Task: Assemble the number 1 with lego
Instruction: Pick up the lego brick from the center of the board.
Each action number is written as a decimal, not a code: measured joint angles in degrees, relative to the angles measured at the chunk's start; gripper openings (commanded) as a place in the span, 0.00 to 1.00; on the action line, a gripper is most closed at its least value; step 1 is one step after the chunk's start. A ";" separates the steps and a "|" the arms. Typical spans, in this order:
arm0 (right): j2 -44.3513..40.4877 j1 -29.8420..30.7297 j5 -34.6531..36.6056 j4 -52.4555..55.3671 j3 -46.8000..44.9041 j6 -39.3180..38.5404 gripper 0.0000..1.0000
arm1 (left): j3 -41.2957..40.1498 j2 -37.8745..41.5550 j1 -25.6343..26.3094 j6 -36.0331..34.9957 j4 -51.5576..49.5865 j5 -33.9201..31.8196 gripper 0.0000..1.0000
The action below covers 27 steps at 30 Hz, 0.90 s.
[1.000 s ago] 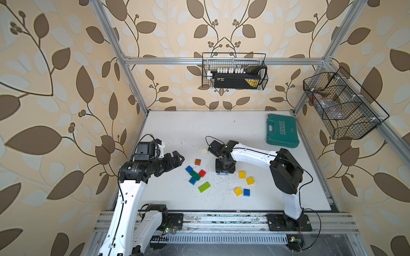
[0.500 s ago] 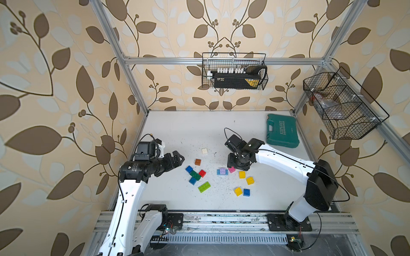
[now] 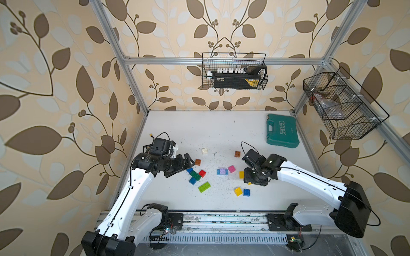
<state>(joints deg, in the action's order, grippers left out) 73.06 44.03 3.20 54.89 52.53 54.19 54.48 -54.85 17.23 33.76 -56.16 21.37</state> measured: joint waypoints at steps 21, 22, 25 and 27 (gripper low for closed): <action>-7.61 0.00 -0.04 3.17 3.45 -4.87 0.59 | 7.50 -19.50 16.57 25.14 -1.05 -19.43 0.86; -8.26 -0.02 -0.04 3.13 3.41 -5.07 0.59 | 8.76 -21.07 15.74 24.68 -1.11 -19.37 0.86; -9.88 -0.02 0.04 2.99 3.41 -6.08 0.59 | 13.44 -27.69 12.44 21.31 -0.48 -18.23 0.86; -10.32 -0.09 0.15 2.95 3.41 -6.82 0.59 | 15.54 -32.37 10.69 17.55 1.14 -16.65 0.86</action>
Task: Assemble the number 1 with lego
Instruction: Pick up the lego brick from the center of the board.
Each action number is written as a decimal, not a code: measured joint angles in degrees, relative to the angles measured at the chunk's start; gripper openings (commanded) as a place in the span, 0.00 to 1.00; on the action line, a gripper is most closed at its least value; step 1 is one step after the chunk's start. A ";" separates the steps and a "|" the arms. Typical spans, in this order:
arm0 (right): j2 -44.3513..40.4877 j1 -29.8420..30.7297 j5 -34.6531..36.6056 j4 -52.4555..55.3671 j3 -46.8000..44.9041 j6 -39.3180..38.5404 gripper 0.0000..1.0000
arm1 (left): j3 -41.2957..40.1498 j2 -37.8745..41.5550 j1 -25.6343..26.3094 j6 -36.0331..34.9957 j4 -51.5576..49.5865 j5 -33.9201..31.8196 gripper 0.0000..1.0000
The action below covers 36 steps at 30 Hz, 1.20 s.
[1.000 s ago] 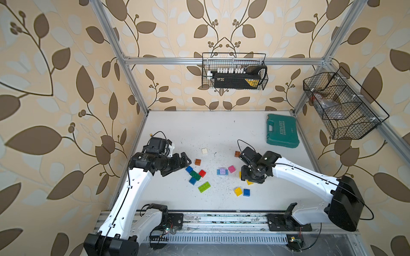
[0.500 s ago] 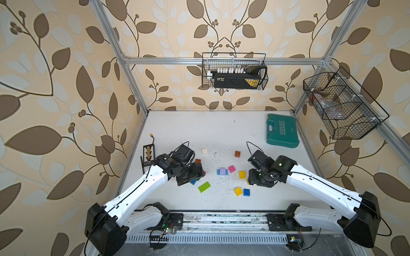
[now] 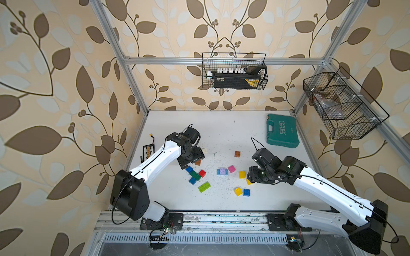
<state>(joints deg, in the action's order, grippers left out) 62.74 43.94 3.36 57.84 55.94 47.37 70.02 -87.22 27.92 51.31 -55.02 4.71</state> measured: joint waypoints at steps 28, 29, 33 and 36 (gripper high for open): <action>8.28 -6.71 -7.28 -8.24 -2.21 -8.31 0.58 | 6.25 -24.50 -5.35 -24.22 5.90 4.55 0.82; 8.66 -6.93 -7.58 -8.35 -2.21 -8.63 0.58 | 6.25 -24.50 -5.20 -24.26 6.12 5.05 0.82; 9.07 -7.67 -8.48 -8.72 -2.21 -9.64 0.58 | 6.40 -24.55 -3.23 -24.09 7.02 6.84 0.81; 9.33 -8.35 -9.01 -9.07 -2.21 -10.21 0.57 | 7.32 -25.27 -0.83 -23.19 7.13 7.91 0.79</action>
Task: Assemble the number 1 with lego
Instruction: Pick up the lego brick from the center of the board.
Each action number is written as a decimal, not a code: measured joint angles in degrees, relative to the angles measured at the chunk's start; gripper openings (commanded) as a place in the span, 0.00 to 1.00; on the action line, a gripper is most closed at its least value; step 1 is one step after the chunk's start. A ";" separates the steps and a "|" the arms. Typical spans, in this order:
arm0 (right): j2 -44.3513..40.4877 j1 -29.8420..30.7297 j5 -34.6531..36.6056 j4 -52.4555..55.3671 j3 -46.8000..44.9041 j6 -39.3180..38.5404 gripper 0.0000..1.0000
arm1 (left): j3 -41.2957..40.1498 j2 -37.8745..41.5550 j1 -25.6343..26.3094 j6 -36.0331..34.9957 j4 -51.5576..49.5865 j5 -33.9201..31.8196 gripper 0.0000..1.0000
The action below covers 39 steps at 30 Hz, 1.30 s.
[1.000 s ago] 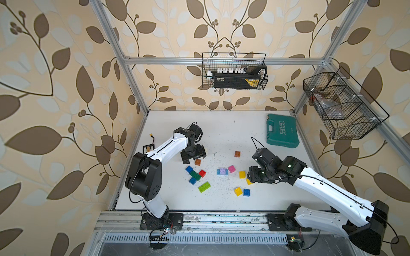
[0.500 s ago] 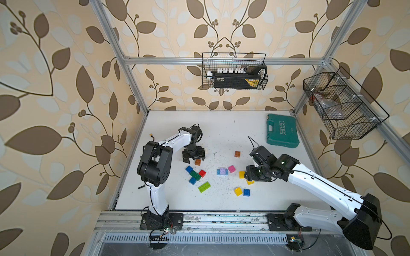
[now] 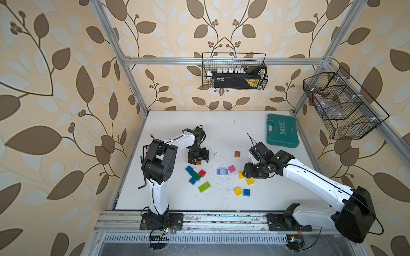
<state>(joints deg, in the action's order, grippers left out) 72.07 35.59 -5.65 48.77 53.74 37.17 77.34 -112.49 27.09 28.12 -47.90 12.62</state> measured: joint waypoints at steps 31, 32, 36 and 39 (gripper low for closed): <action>-2.58 -2.62 -1.70 -0.59 -1.57 -2.29 0.56 | 6.86 -5.05 2.95 14.56 -4.31 -6.75 0.43; -2.56 -2.62 -1.79 -0.59 -1.57 -2.32 0.56 | 6.86 -5.05 2.97 14.64 -4.50 -6.78 0.40; -2.45 -2.62 -2.12 -0.61 -1.57 -2.32 0.56 | 7.19 -5.07 3.19 14.53 -5.73 -7.37 0.33; -2.40 -2.62 -2.32 -0.59 -1.57 -2.29 0.56 | 8.02 -5.07 3.78 14.27 -7.04 -8.17 0.29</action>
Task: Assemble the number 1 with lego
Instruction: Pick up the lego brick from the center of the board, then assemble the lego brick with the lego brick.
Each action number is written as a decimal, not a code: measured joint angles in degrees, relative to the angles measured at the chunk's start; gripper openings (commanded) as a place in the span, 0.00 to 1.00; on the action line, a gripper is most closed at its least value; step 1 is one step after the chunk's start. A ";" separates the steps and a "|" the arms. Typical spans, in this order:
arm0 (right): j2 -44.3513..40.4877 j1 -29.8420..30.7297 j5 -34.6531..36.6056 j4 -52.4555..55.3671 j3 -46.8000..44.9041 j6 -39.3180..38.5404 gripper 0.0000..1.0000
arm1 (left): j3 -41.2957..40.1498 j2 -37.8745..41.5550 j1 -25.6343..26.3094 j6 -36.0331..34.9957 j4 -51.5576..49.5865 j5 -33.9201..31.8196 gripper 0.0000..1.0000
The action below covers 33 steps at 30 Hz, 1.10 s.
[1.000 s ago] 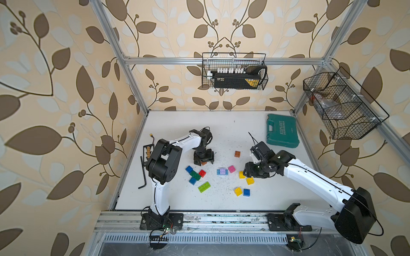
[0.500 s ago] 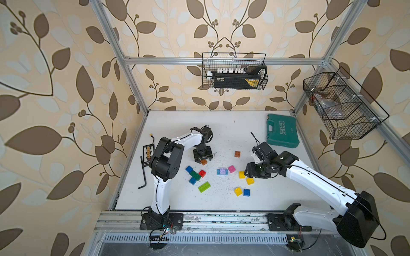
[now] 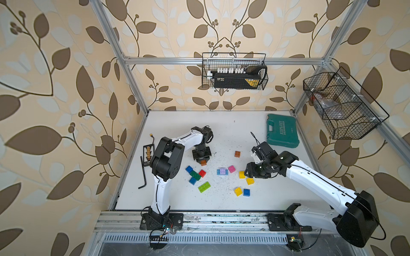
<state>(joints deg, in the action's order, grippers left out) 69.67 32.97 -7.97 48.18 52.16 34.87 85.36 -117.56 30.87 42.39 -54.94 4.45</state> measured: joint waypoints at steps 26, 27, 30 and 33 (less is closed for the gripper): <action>-11.54 -3.15 7.04 3.21 -2.84 2.14 1.00 | 19.93 -4.20 17.27 8.81 -9.73 2.36 0.27; -11.80 -3.15 7.08 3.23 -3.17 2.16 0.99 | 19.76 -4.50 17.25 8.92 -9.64 2.45 0.27; -12.68 -3.15 7.10 3.26 -4.00 2.16 1.00 | 18.38 -4.72 17.18 9.03 -9.51 2.60 0.27; -13.05 -3.15 7.13 3.19 -4.09 2.16 0.99 | 16.92 -4.72 17.11 9.03 -9.42 2.78 0.27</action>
<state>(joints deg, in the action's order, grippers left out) 56.62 29.82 -0.84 51.37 48.07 37.04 102.28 -122.28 47.99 51.42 -64.36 7.22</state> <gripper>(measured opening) 0.994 0.347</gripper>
